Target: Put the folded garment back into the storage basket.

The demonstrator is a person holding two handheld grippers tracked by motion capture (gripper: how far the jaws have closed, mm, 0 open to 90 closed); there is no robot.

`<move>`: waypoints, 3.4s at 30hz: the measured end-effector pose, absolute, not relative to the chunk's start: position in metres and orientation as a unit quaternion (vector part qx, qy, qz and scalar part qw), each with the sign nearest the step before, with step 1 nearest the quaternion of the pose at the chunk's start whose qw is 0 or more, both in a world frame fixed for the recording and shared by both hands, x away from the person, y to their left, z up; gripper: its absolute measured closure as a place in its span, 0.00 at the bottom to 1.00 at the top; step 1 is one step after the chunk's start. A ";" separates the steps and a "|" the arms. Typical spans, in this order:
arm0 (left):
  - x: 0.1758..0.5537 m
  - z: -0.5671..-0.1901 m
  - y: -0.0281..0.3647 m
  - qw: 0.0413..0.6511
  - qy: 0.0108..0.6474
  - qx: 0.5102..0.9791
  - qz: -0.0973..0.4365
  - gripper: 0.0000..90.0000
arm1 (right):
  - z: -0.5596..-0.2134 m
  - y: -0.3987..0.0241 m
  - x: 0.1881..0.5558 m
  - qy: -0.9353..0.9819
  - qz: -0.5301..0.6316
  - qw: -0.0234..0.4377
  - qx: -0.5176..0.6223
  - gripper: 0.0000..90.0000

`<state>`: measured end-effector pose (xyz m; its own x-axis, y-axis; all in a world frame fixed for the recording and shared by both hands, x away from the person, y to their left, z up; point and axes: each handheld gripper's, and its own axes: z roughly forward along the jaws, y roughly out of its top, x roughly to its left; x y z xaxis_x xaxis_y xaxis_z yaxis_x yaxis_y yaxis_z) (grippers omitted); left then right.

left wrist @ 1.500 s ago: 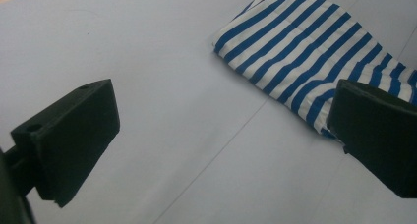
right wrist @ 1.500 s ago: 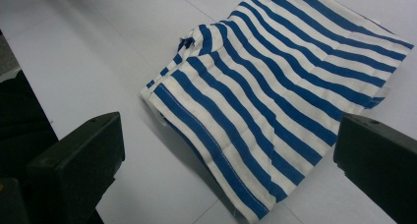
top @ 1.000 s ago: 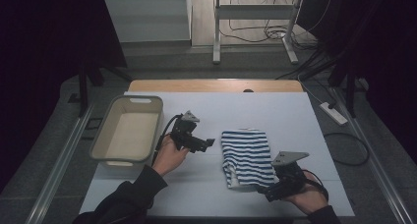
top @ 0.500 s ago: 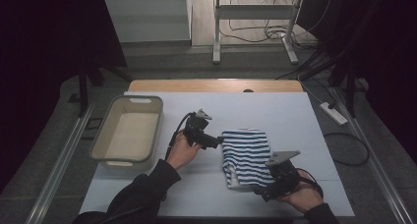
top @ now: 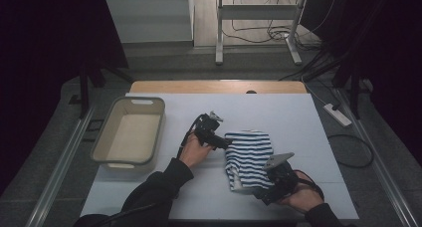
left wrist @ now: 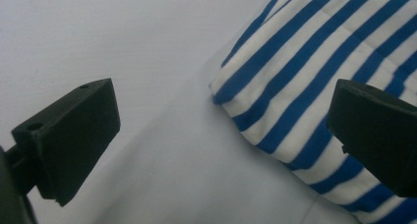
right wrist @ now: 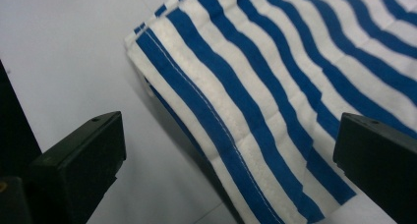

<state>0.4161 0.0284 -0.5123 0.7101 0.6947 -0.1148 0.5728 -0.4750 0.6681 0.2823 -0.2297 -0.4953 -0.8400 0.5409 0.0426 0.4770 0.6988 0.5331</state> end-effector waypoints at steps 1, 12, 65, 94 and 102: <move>0.417 -0.514 0.028 0.351 0.372 0.855 0.087 0.00 | -0.497 -0.230 0.283 0.921 0.270 0.054 0.276 0.00; 0.427 -0.531 0.022 0.322 0.385 0.860 0.095 0.00 | -0.508 -0.230 0.288 0.931 0.252 0.041 0.262 0.01; 0.416 -0.532 0.018 0.370 0.349 0.860 0.036 0.91 | -0.497 -0.233 0.300 0.927 0.234 0.076 0.284 0.93; 0.405 -0.488 0.045 0.378 0.320 0.863 0.100 0.92 | -0.462 -0.210 0.290 0.895 0.350 0.029 0.276 0.93; 0.404 -0.480 0.053 0.379 0.318 0.862 0.111 0.92 | -0.456 -0.198 0.289 0.892 0.366 0.017 0.265 0.93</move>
